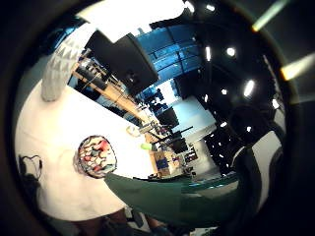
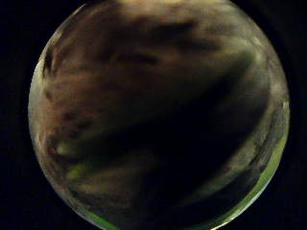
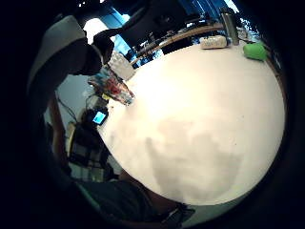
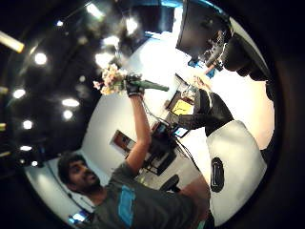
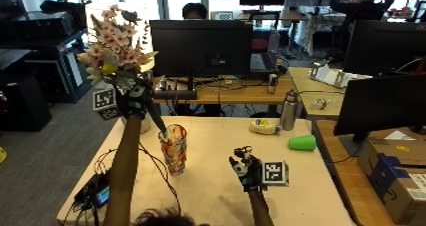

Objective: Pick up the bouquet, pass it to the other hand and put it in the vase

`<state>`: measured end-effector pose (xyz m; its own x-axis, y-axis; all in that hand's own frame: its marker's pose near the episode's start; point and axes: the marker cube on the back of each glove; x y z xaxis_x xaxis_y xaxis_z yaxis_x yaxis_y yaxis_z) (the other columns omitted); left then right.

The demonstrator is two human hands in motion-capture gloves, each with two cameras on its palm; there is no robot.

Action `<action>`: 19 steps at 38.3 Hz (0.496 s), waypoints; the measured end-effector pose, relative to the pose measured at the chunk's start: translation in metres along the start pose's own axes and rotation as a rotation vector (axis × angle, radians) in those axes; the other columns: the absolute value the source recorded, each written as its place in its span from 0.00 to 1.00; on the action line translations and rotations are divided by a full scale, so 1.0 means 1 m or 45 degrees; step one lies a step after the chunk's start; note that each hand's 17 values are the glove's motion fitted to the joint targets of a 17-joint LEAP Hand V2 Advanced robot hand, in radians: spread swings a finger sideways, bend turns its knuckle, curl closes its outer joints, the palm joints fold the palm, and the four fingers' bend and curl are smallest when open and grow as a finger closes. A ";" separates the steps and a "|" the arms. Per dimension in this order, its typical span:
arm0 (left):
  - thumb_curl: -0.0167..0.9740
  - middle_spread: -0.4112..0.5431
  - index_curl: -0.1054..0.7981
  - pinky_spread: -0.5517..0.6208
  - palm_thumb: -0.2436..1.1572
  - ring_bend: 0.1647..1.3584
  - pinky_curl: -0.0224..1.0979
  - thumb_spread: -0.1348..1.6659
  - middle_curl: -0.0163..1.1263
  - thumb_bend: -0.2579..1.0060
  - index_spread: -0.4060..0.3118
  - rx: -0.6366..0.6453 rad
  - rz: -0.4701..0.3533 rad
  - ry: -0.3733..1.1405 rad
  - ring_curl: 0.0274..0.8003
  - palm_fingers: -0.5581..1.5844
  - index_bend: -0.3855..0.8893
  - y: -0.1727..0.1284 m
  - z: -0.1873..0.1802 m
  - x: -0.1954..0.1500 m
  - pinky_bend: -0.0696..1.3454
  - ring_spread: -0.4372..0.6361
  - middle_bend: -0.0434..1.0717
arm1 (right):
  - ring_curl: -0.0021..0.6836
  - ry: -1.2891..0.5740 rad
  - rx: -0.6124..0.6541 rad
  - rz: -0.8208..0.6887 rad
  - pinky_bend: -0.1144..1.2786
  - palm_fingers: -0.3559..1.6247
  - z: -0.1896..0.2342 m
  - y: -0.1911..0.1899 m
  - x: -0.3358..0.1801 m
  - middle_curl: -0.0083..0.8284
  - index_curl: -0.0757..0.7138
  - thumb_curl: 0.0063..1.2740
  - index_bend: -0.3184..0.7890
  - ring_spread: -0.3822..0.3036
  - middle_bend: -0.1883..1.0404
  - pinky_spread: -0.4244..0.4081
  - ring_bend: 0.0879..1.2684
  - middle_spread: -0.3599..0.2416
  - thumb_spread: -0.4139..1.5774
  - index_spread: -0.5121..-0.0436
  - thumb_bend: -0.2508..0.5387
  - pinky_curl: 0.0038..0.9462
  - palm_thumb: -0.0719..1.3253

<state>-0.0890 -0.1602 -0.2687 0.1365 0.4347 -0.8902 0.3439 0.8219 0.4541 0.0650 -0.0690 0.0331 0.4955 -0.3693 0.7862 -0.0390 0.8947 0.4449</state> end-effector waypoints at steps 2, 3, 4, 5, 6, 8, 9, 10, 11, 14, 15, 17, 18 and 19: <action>0.71 0.04 0.76 0.11 0.73 0.56 0.43 0.33 0.54 0.17 0.11 0.004 -0.040 -0.008 0.60 0.90 0.50 -0.006 0.000 -0.020 0.49 0.06 0.72 | 0.58 0.001 0.003 -0.001 0.37 0.72 -0.001 -0.002 0.001 0.56 0.57 0.46 0.40 0.35 0.42 0.61 0.33 0.36 0.66 0.50 0.29 0.39 0.68; 0.72 0.04 0.76 0.11 0.73 0.56 0.43 0.33 0.54 0.17 0.11 0.007 -0.065 -0.008 0.60 0.90 0.50 -0.009 0.001 -0.031 0.49 0.06 0.72 | 0.58 -0.007 0.003 0.007 0.37 0.72 -0.001 -0.002 0.001 0.56 0.56 0.46 0.40 0.35 0.41 0.61 0.32 0.36 0.66 0.50 0.29 0.39 0.68; 0.72 0.04 0.76 0.11 0.73 0.56 0.43 0.33 0.54 0.17 0.11 0.008 -0.094 -0.008 0.60 0.90 0.50 -0.012 0.002 -0.043 0.49 0.06 0.72 | 0.58 -0.016 0.003 0.014 0.36 0.72 -0.001 -0.003 0.001 0.56 0.56 0.46 0.40 0.35 0.41 0.61 0.32 0.36 0.66 0.50 0.29 0.39 0.68; 0.72 0.04 0.76 0.11 0.73 0.56 0.43 0.33 0.53 0.17 0.11 0.005 -0.123 -0.007 0.60 0.90 0.50 -0.014 0.004 -0.056 0.49 0.06 0.72 | 0.58 -0.023 0.005 0.017 0.36 0.72 -0.001 -0.004 0.001 0.56 0.56 0.46 0.40 0.35 0.41 0.61 0.32 0.36 0.66 0.50 0.29 0.39 0.68; 0.72 0.04 0.76 0.11 0.73 0.56 0.43 0.33 0.53 0.17 0.11 -0.002 -0.150 -0.007 0.60 0.90 0.50 -0.015 0.006 -0.067 0.49 0.06 0.72 | 0.58 -0.027 0.007 0.017 0.36 0.72 -0.001 -0.004 0.000 0.56 0.56 0.46 0.40 0.35 0.41 0.62 0.32 0.36 0.66 0.50 0.29 0.38 0.68; 0.72 0.04 0.76 0.11 0.73 0.56 0.43 0.33 0.53 0.17 0.10 -0.018 -0.198 -0.007 0.60 0.90 0.50 -0.015 0.009 -0.085 0.49 0.06 0.72 | 0.58 -0.028 0.013 0.015 0.35 0.72 -0.002 -0.005 -0.004 0.57 0.55 0.46 0.40 0.35 0.41 0.63 0.31 0.36 0.66 0.50 0.29 0.39 0.68; 0.71 0.04 0.77 0.11 0.72 0.56 0.43 0.34 0.53 0.17 0.10 -0.024 -0.220 -0.008 0.60 0.90 0.50 -0.014 0.012 -0.091 0.49 0.06 0.72 | 0.59 -0.028 0.015 0.008 0.35 0.72 -0.002 -0.005 -0.007 0.56 0.55 0.46 0.40 0.35 0.40 0.63 0.31 0.37 0.67 0.50 0.29 0.39 0.68; 0.71 0.04 0.77 0.11 0.72 0.56 0.43 0.34 0.53 0.17 0.10 -0.028 -0.242 -0.013 0.60 0.90 0.50 -0.012 0.014 -0.097 0.49 0.06 0.72 | 0.59 -0.034 0.016 -0.005 0.35 0.72 -0.003 -0.005 -0.009 0.56 0.55 0.46 0.40 0.35 0.40 0.63 0.31 0.37 0.67 0.50 0.29 0.39 0.68; 0.71 0.04 0.77 0.11 0.72 0.56 0.43 0.35 0.53 0.17 0.10 -0.032 -0.262 -0.021 0.60 0.90 0.50 -0.010 0.017 -0.103 0.50 0.06 0.72 | 0.58 -0.053 0.016 -0.026 0.34 0.72 -0.003 -0.005 -0.012 0.57 0.55 0.46 0.40 0.35 0.40 0.63 0.31 0.37 0.67 0.50 0.29 0.38 0.68; 0.69 0.04 0.78 0.11 0.69 0.56 0.43 0.38 0.53 0.16 0.09 -0.063 -0.317 -0.067 0.60 0.91 0.51 -0.005 0.026 -0.124 0.49 0.06 0.72 | 0.59 -0.167 0.012 -0.122 0.34 0.72 -0.001 -0.007 -0.024 0.57 0.54 0.45 0.40 0.35 0.40 0.64 0.30 0.37 0.67 0.50 0.29 0.39 0.68; 0.68 0.04 0.78 0.11 0.68 0.56 0.43 0.40 0.53 0.16 0.09 -0.079 -0.333 -0.085 0.60 0.91 0.51 -0.002 0.028 -0.130 0.49 0.06 0.72 | 0.59 -0.201 0.013 -0.157 0.33 0.72 -0.001 -0.007 -0.028 0.57 0.54 0.45 0.40 0.35 0.40 0.65 0.30 0.37 0.67 0.50 0.29 0.39 0.68; 0.65 0.04 0.79 0.12 0.66 0.57 0.42 0.44 0.54 0.16 0.08 -0.116 -0.358 -0.117 0.60 0.90 0.53 0.003 0.032 -0.138 0.46 0.06 0.73 | 0.59 -0.247 0.011 -0.199 0.33 0.72 0.000 -0.006 -0.034 0.57 0.54 0.45 0.40 0.35 0.39 0.65 0.30 0.37 0.67 0.50 0.29 0.39 0.68; 0.64 0.04 0.79 0.13 0.66 0.58 0.42 0.46 0.54 0.16 0.08 -0.138 -0.367 -0.129 0.60 0.89 0.53 0.006 0.034 -0.142 0.44 0.06 0.74 | 0.59 -0.232 0.007 -0.189 0.33 0.72 0.000 -0.005 -0.033 0.57 0.54 0.45 0.40 0.35 0.39 0.65 0.30 0.37 0.67 0.50 0.29 0.39 0.68; 0.62 0.04 0.80 0.14 0.65 0.58 0.42 0.47 0.54 0.16 0.08 -0.163 -0.375 -0.136 0.60 0.89 0.54 0.008 0.035 -0.146 0.43 0.06 0.74 | 0.59 -0.184 0.003 -0.159 0.33 0.72 0.000 -0.004 -0.030 0.57 0.54 0.45 0.40 0.35 0.39 0.65 0.30 0.37 0.67 0.50 0.29 0.39 0.68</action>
<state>-0.0733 -0.2300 -0.1366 0.1479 0.1361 -0.9796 0.2645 0.9489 0.1718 0.0504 -0.0616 0.0081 0.3672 -0.5096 0.7781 0.0125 0.8392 0.5437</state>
